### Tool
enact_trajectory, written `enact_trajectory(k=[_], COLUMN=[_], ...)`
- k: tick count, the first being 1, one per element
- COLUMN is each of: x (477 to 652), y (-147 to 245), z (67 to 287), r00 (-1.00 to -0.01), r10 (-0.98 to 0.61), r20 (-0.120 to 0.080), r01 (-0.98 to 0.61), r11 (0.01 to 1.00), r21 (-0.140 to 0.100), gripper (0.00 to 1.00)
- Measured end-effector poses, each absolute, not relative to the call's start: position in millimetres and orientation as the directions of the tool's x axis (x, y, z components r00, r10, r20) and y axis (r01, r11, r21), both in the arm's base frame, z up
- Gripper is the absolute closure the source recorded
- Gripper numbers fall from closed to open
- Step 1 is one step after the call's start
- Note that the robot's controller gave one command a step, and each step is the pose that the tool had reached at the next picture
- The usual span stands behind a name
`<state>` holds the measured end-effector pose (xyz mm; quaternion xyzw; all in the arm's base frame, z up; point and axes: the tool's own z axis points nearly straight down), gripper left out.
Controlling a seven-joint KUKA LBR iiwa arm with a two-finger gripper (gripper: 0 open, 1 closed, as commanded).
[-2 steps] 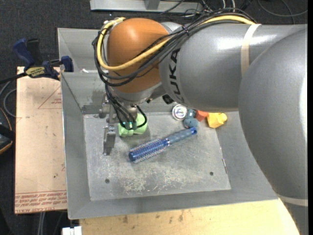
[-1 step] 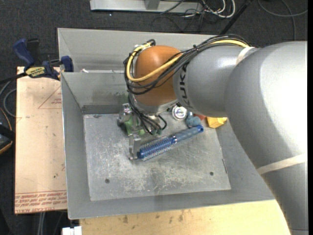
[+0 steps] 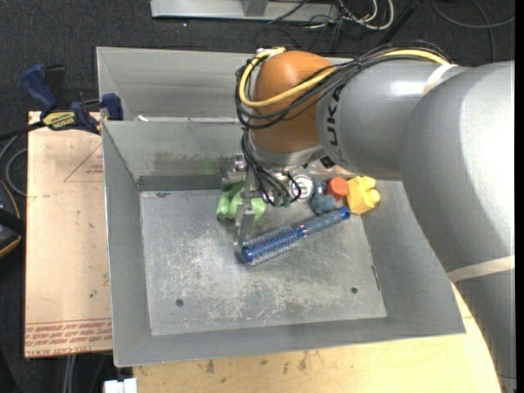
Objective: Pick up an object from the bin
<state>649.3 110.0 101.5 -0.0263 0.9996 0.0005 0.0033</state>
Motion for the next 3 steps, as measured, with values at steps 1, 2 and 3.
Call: enact_trajectory(k=[1, 2, 3], x=[642.9, 647.5, 650.2], y=[98, 91, 93], z=[103, 75, 78], r00=[-1.0, -0.998, -0.998], r10=[0.018, 0.066, 0.066], r20=[-0.001, -0.017, -0.009], r01=[0.018, 0.066, 0.066], r11=[1.0, 0.998, 0.998], r21=[0.002, 0.007, 0.004], gripper=[0.0, 0.0, 0.0])
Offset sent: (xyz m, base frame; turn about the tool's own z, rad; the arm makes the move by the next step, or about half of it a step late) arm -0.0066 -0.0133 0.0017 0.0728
